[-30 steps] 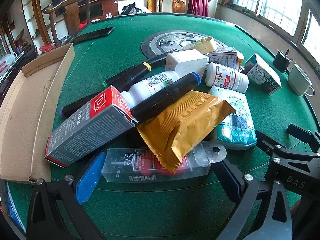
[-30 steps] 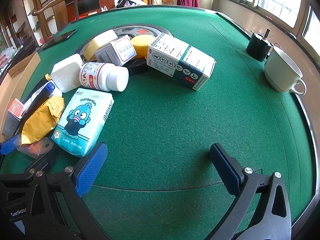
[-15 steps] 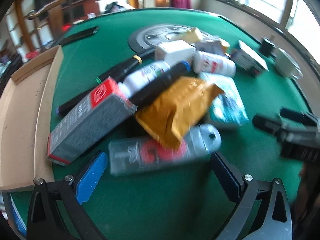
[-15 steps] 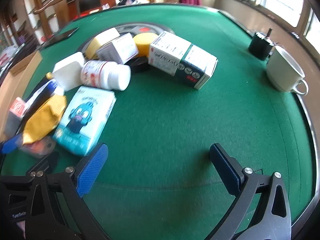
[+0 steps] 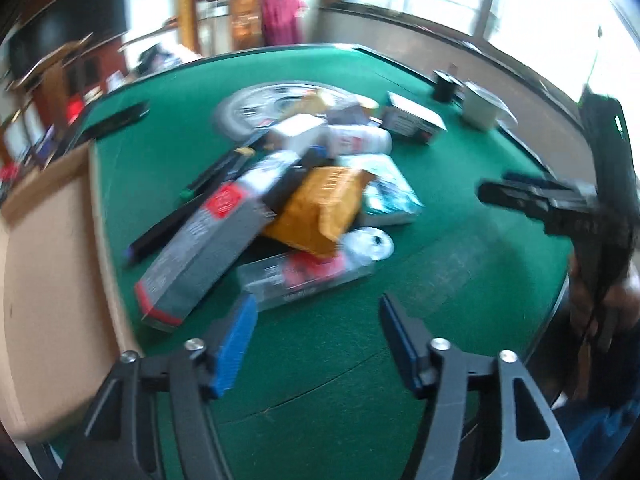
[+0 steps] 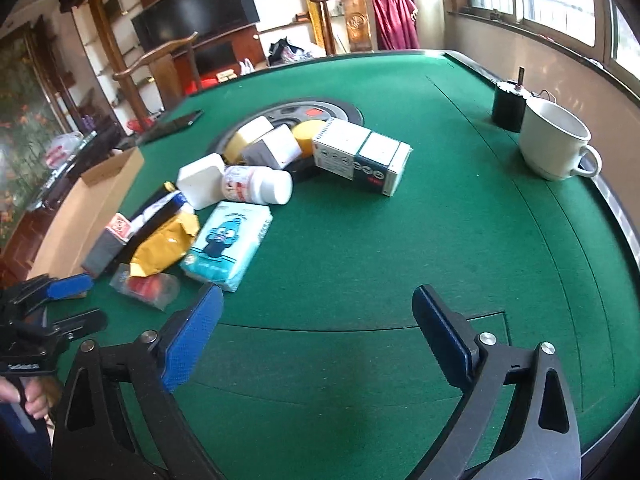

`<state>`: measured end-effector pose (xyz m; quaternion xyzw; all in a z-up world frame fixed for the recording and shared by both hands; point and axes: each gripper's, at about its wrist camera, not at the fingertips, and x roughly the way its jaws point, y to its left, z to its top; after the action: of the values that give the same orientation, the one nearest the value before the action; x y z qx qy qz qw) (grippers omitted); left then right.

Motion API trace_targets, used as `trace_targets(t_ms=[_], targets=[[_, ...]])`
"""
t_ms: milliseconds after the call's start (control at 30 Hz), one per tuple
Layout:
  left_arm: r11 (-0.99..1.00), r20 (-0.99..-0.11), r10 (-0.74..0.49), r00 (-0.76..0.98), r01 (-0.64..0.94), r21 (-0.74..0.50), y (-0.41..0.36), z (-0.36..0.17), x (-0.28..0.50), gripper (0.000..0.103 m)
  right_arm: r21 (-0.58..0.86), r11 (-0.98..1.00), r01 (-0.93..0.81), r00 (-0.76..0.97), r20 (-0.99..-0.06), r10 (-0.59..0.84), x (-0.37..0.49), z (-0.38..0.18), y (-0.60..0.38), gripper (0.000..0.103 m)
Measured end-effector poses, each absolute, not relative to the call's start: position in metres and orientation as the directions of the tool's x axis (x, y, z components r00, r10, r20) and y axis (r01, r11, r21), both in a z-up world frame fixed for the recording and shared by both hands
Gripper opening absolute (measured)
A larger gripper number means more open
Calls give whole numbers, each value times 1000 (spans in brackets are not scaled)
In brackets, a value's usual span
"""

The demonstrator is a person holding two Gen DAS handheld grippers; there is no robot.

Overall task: Organize objects
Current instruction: 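Grasp the clear blister pack with left tool while right tool grasps blue tissue pack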

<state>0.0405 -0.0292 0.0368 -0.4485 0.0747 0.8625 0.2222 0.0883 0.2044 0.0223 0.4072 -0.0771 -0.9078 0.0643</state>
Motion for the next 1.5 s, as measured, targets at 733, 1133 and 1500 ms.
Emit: trace_targets(t_ms=[733,1133,1500], targets=[[-814,-866,294,-404,-581,-5,2,18,23,37,168,-982,86,-649,-739,-183,95,29,198,97],[-847,-855,321,-408,-527,-66,16,14,40,32,244,-968,53,-522,-820,-235,28,31,170,97],[-852,-844,321,-429,-521,-59,17,14,46,34,235,-972,13,-414,-883,-219,-13,9,132,78]])
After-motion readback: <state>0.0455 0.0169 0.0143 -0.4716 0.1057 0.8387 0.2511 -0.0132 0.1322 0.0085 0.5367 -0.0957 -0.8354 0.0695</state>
